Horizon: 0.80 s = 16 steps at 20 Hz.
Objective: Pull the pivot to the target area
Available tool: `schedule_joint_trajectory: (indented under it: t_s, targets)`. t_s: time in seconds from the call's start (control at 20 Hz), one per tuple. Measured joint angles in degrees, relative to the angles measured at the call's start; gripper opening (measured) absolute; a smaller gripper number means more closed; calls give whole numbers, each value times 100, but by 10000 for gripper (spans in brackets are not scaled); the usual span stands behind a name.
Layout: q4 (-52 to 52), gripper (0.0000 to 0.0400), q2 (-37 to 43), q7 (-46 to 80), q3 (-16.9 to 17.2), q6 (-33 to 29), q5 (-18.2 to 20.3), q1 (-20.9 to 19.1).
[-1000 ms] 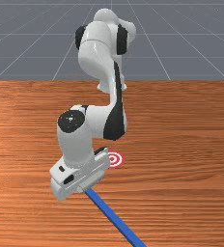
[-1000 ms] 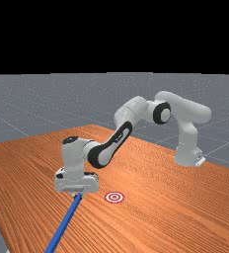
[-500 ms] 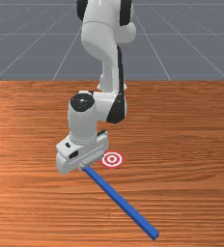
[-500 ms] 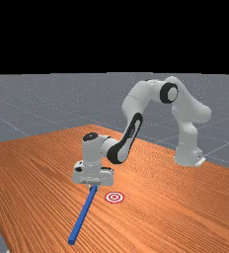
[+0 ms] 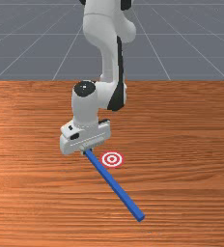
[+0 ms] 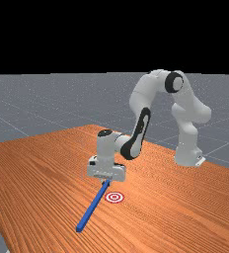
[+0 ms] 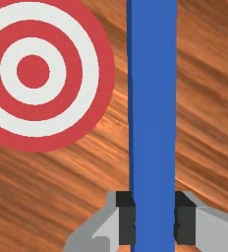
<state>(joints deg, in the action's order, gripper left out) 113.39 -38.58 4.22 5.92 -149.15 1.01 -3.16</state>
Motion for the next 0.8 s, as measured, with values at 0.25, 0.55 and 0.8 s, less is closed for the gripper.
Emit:
schedule_joint_trajectory:
  t_s: [0.25,0.55,0.8]
  targets:
    - [800,95,400,-651,-235,-396,14,-284]
    - [1025,96,524,-244,-7,-447,-106,-30]
    - [1559,95,797,-848,-377,-652,172,-461]
